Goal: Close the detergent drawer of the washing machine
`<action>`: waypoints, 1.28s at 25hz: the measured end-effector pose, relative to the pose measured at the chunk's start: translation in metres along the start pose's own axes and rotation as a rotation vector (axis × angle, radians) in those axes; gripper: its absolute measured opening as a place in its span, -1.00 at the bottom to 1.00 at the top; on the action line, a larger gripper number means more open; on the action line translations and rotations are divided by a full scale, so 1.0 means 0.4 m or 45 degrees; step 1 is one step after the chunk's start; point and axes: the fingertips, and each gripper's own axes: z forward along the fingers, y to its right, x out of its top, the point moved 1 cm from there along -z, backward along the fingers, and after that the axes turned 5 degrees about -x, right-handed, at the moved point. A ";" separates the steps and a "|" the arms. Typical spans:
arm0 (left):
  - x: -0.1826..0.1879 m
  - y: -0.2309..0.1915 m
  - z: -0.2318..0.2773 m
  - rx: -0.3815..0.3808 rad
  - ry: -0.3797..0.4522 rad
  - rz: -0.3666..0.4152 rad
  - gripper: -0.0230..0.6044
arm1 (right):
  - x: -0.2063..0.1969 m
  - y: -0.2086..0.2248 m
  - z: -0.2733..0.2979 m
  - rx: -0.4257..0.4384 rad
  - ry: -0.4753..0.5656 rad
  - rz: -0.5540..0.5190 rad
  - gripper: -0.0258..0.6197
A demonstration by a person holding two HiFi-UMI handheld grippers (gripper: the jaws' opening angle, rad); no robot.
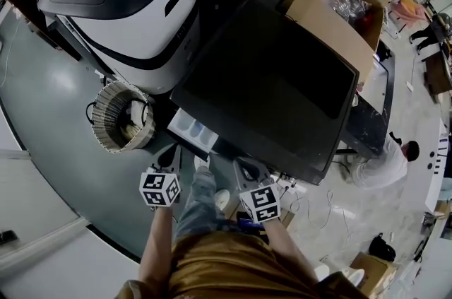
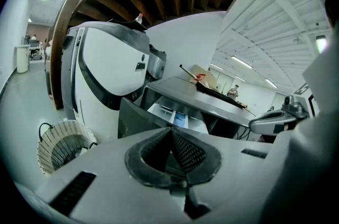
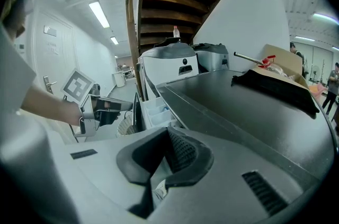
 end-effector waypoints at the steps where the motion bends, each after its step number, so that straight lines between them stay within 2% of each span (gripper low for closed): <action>1: 0.002 0.001 0.004 -0.003 -0.002 0.004 -0.85 | -0.001 0.003 0.001 -0.002 -0.002 0.000 -0.88; 32: 0.051 0.013 0.103 -0.057 0.010 0.019 -0.85 | 0.009 0.006 0.012 -0.012 -0.005 0.004 -0.88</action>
